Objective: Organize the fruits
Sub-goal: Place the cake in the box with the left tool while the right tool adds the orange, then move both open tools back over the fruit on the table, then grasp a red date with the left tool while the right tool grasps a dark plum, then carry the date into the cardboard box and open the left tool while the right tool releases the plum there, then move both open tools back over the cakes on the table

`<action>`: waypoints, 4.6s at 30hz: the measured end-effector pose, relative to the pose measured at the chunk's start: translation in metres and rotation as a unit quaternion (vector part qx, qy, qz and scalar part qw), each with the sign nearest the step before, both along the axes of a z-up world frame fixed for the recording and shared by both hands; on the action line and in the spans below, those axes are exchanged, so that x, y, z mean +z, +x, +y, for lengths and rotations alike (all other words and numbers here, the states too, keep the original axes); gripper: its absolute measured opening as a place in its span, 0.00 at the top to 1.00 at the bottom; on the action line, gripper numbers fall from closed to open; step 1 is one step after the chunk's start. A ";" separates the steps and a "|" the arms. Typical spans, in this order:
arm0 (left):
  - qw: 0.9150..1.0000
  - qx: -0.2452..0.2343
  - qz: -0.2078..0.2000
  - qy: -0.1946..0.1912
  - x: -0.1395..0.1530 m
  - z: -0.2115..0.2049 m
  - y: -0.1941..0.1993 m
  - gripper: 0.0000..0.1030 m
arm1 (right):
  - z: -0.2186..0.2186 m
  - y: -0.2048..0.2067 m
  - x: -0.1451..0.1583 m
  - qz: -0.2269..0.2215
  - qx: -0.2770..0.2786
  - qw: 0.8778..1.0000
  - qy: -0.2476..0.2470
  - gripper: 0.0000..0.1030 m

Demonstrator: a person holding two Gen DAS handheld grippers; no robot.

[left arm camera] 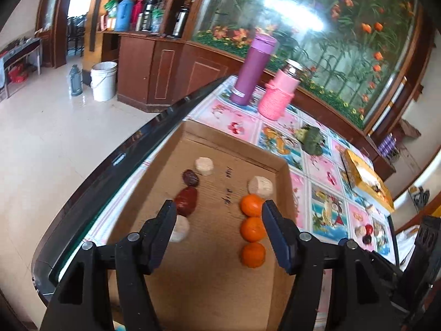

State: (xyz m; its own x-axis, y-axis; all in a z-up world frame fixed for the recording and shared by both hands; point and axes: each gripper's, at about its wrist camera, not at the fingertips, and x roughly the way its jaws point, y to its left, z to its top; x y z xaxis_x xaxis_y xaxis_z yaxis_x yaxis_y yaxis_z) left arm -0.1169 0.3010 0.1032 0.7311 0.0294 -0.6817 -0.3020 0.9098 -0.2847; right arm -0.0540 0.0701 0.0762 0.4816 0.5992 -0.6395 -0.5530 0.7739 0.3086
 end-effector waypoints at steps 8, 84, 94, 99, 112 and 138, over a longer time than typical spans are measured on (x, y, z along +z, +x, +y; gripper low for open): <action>0.992 -0.081 0.016 0.097 -0.001 -0.087 0.015 0.38 | -0.104 0.006 -0.019 0.041 -0.104 0.994 0.012 0.35; 0.971 -0.227 0.029 0.073 -0.032 -0.191 0.066 0.80 | -0.195 0.041 -0.019 0.007 -0.188 0.981 -0.058 0.75; 0.994 -0.057 0.049 0.085 -0.034 -0.059 0.033 0.80 | -0.102 0.011 0.010 0.001 -0.081 0.996 -0.024 0.74; 0.994 -0.001 0.067 0.086 -0.044 -0.012 0.022 0.80 | -0.032 -0.003 0.009 0.011 -0.004 1.000 -0.019 0.74; 0.997 0.020 0.047 0.063 -0.046 0.021 0.009 0.70 | 0.101 -0.039 -0.032 0.020 0.114 0.990 -0.085 0.73; 0.992 -0.054 0.000 0.114 -0.008 -0.057 -0.007 0.32 | -0.011 -0.018 -0.014 0.007 -0.038 0.999 -0.018 0.45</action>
